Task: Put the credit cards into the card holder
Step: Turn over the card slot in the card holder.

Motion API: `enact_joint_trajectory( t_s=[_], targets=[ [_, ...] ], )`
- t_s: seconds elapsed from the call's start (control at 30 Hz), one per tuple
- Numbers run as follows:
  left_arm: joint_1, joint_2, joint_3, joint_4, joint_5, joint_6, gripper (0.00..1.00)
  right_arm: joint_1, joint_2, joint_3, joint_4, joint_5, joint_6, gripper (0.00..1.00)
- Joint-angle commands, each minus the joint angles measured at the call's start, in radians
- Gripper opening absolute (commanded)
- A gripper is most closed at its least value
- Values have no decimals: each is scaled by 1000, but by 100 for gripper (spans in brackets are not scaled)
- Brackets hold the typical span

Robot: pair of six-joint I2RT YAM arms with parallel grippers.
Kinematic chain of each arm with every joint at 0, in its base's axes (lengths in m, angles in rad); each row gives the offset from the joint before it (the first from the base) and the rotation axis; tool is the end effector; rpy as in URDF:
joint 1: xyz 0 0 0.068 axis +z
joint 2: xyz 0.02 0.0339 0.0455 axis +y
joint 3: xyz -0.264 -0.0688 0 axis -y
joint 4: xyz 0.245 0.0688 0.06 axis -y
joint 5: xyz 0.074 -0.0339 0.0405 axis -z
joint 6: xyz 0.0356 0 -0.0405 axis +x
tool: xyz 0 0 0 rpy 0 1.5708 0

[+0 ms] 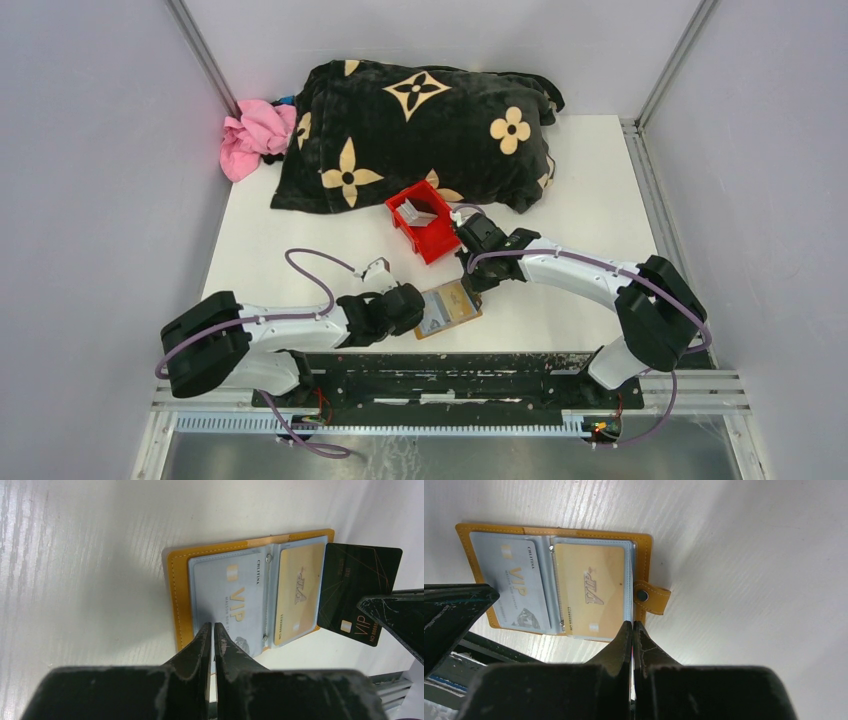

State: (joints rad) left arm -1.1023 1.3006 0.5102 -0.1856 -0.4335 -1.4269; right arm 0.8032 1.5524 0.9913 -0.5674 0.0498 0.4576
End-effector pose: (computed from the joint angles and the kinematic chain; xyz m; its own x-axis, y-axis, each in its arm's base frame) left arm 0.1145 -0.1932 0.1480 -0.7498 -0.5074 -0.4247 -0.2693 0.8203 -0.5047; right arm 0.2106 0.2156 0.1989 -0.8740 -0.2702 -0.4039 -0.3542 0.9233 0.1487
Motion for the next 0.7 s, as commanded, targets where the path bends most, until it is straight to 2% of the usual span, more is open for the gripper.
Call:
enact_joint_trajectory(
  t_s=[0.0,0.67],
  targets=[
    [-11,1,21,-16,-6,37,11,2,-32,35,-10,50,2,1],
    [-10,5,5,-19,4,32,11,-1,-11,47,8,-42,59,1]
  ],
)
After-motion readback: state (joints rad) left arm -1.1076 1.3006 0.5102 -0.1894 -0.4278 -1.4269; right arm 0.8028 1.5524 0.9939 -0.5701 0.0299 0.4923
